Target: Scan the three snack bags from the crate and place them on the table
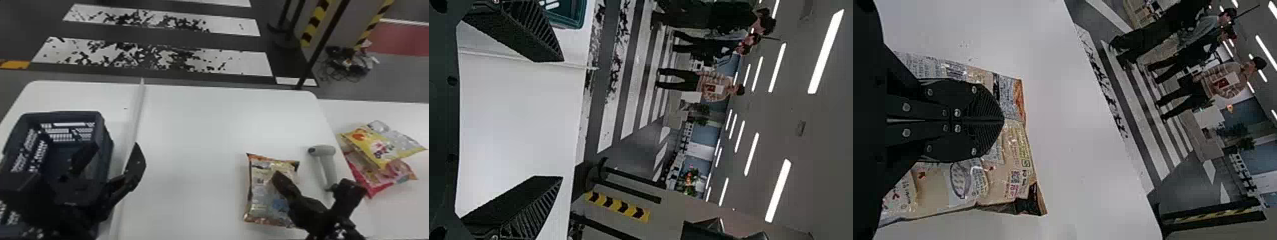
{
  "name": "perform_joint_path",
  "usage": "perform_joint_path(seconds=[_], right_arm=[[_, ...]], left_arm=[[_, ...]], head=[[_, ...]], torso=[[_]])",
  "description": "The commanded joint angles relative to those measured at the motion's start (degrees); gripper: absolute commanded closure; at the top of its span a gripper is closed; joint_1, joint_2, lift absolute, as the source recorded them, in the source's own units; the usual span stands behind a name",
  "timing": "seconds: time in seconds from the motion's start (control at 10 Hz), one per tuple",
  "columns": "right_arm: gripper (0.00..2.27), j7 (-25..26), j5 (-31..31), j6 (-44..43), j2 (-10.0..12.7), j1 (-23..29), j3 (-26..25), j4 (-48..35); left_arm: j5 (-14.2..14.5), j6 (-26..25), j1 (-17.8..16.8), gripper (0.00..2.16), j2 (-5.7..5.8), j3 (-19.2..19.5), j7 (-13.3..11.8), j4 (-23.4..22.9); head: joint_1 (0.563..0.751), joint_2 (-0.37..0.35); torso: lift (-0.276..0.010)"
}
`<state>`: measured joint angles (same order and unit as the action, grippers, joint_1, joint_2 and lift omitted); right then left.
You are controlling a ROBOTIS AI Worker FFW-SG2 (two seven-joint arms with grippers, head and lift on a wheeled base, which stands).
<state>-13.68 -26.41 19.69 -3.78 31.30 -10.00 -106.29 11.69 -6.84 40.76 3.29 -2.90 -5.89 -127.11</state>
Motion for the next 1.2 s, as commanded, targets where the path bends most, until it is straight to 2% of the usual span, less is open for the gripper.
perform_joint_path(seconds=[0.0,0.4,0.6,0.7,0.8,0.9,1.1], right_arm=[[2.26,-1.79,0.3,-0.74,-0.09,-0.89,-0.02,2.31],[2.26,-4.78,2.59,-1.8,-0.26,-2.82,-0.02,4.42],[2.25,-5.75,2.33,-5.14,-0.26,-1.77,-0.64,3.37],[1.79,-7.77,1.62,-6.37,-0.26,-0.18,-2.4,0.29],[0.78,-8.38,2.85,-8.13,-0.26,1.31,-4.15,-3.58],[0.0,-8.56,3.82,-8.48,-0.44,1.49,-6.97,-5.25],[0.04,-10.32,5.67,-8.48,-1.4,0.69,-13.65,-4.98]], left_arm=[[0.0,0.03,0.11,0.02,0.05,0.0,0.0,0.02],[-0.09,0.03,0.29,0.02,0.05,-0.35,-0.26,0.11],[-0.09,0.2,0.46,0.02,0.05,-0.35,-0.26,0.11],[0.0,0.38,0.55,0.02,0.14,-0.26,-0.26,-0.07],[0.0,0.38,0.64,0.02,0.05,-0.35,-0.26,-0.15],[0.0,0.38,0.64,0.02,0.14,-0.53,-0.44,-0.24],[-0.09,0.38,0.55,0.02,0.76,-1.41,-0.44,-0.51]], head=[[0.695,-0.128],[0.695,-0.124],[0.695,-0.123],[0.695,-0.125],[0.695,-0.133],[0.695,-0.152],[0.695,-0.213]], torso=[[-0.062],[-0.062],[-0.062],[-0.062],[-0.062],[-0.062],[-0.062]])
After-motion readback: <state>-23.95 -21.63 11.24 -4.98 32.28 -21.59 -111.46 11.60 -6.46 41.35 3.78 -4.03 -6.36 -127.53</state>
